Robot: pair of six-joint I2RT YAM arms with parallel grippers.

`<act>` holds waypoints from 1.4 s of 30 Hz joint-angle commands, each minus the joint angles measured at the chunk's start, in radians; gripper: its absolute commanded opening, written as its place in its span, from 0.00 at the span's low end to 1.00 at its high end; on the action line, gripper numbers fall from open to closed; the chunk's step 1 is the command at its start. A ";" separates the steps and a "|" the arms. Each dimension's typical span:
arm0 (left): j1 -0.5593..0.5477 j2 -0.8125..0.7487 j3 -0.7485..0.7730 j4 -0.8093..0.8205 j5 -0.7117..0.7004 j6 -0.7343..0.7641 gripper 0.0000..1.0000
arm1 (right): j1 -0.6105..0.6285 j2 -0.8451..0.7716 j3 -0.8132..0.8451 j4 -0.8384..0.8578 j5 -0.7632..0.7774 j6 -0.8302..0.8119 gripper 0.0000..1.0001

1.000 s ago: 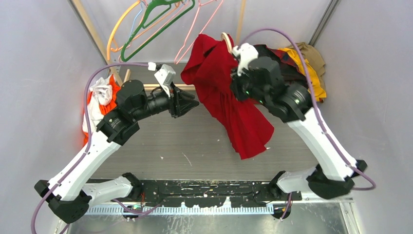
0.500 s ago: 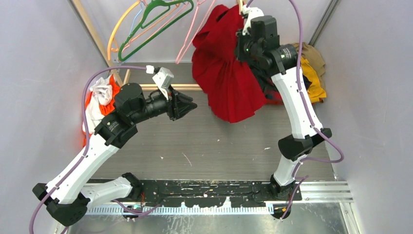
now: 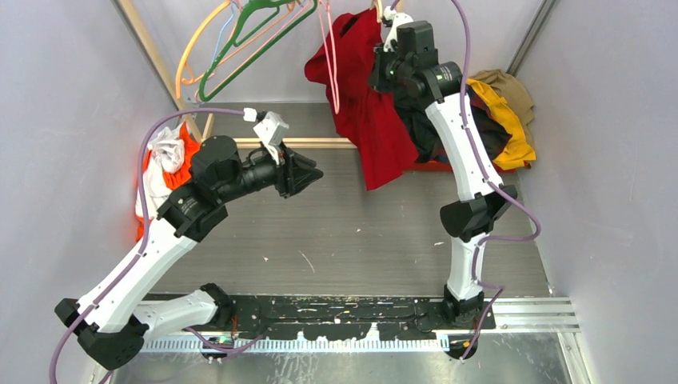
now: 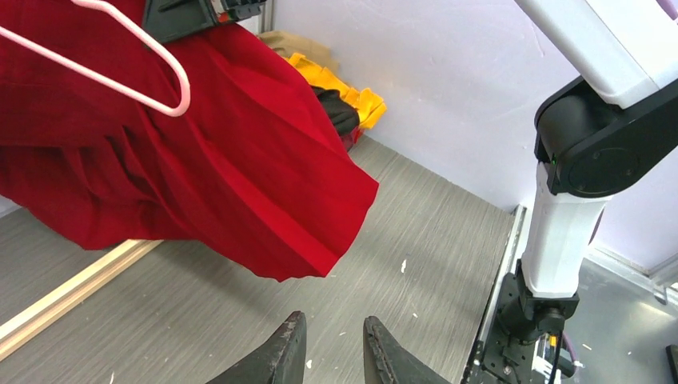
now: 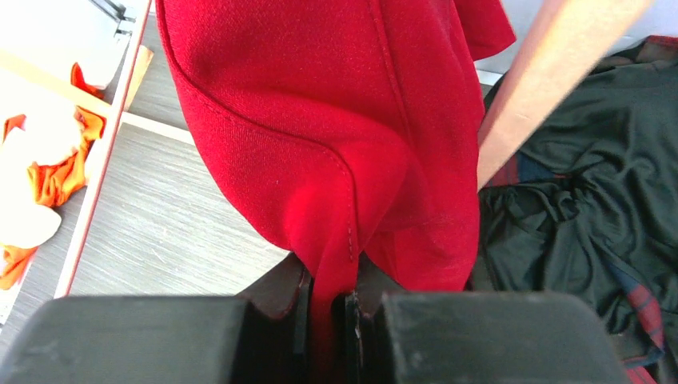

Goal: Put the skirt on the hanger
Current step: Place the hanger on the clothesline.

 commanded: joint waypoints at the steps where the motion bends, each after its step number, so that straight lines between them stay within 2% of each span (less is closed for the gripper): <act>1: 0.001 0.010 0.025 0.000 -0.019 0.038 0.32 | 0.002 -0.025 0.031 0.264 -0.027 0.042 0.01; 10: 0.008 0.030 0.062 -0.047 -0.022 0.067 0.31 | 0.002 0.006 0.015 0.473 0.000 0.151 0.01; 27: 0.010 0.057 0.088 -0.048 0.015 0.051 0.30 | 0.001 0.057 0.038 0.715 -0.020 0.304 0.01; 32: 0.009 0.060 0.084 -0.038 0.021 0.045 0.29 | 0.002 0.017 -0.085 0.878 -0.045 0.410 0.01; 38: 0.010 0.064 0.089 -0.032 0.034 0.035 0.29 | 0.027 0.001 -0.116 0.934 0.005 0.452 0.01; 42: 0.009 0.068 0.103 -0.039 0.043 0.030 0.29 | 0.033 0.025 -0.070 0.928 0.075 0.509 0.01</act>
